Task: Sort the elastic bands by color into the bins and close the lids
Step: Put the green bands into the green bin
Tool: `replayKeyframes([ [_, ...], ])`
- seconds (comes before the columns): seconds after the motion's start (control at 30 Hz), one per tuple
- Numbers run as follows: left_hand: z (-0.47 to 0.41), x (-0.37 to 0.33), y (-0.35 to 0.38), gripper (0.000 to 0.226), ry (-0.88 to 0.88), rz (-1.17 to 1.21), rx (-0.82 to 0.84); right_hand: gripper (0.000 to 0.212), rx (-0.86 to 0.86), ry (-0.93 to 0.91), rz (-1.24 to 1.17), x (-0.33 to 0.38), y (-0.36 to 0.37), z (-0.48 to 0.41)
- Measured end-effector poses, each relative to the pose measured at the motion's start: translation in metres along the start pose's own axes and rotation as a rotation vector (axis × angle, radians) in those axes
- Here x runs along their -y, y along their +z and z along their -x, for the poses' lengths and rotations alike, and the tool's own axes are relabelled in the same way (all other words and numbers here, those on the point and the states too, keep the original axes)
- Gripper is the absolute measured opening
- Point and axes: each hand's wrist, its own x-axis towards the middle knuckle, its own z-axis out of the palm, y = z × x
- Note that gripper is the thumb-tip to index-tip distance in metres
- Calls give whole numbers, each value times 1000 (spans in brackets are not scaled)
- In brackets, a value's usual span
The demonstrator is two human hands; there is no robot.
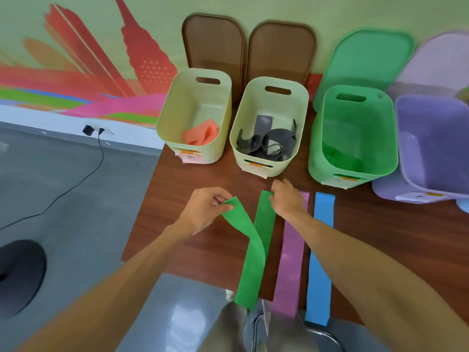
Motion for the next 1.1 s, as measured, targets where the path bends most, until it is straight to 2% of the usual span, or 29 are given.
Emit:
replayKeyframes([
  [0.23,7,-16,-11,7,137,-289,-1,12,-66,-38,-127,6,-32,31],
  [0.43,9,-60,-14,8,192,-112,19,11,-88,-115,-196,5,-89,73],
  [0.57,10,-103,-23,8,339,-129,22,7,-183,-141,-242,1,-134,108],
  [0.67,10,-140,-30,6,438,-55,24,6,-240,-139,-241,-2,-169,131],
  [0.9,-10,-227,-37,10,568,62,34,15,-766,-11,-377,-16,-254,142],
  [1.1,-31,-305,-43,6,618,123,-28,9,-1009,-26,-435,-40,-323,129],
])
